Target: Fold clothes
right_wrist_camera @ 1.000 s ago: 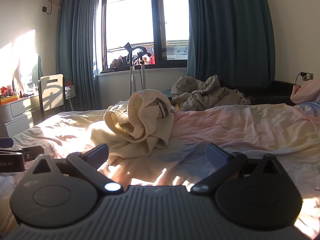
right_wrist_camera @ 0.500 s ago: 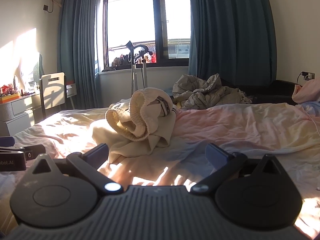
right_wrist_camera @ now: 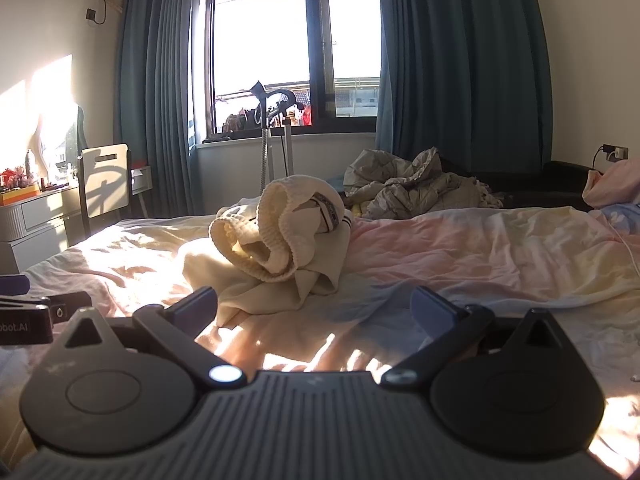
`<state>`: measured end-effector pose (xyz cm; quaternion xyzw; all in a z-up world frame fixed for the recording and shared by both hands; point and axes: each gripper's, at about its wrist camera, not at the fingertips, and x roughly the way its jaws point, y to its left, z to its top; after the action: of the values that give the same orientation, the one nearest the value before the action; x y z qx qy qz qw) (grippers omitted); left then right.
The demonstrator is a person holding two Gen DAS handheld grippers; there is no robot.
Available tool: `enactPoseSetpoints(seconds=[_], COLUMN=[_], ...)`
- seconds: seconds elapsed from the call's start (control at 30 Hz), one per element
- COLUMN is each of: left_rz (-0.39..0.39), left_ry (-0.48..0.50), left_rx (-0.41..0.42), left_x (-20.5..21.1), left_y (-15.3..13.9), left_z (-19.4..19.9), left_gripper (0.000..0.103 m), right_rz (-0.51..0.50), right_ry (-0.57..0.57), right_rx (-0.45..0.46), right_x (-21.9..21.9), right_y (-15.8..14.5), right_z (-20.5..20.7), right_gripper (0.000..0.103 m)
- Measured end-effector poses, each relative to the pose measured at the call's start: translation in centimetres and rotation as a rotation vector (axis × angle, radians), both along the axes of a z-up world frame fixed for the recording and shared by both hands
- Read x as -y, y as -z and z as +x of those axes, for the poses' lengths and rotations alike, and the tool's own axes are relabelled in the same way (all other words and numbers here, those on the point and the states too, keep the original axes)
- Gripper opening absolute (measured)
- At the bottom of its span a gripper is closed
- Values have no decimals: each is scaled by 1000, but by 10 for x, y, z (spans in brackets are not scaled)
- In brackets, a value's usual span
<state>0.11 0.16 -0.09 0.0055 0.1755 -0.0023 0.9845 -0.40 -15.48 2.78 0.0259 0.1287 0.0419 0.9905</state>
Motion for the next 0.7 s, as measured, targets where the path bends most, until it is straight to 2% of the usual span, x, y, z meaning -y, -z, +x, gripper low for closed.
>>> enactPoseSetpoints(seconds=[0.7], left_rz=[-4], left_ry=[2], left_rx=[-5], left_x=[-1], left_y=[1], left_z=[2], left_gripper=[103], right_rz=[4], right_ry=[10], right_rx=[-14], right_x=[4], right_y=[0], right_z=[0], right_gripper=[103])
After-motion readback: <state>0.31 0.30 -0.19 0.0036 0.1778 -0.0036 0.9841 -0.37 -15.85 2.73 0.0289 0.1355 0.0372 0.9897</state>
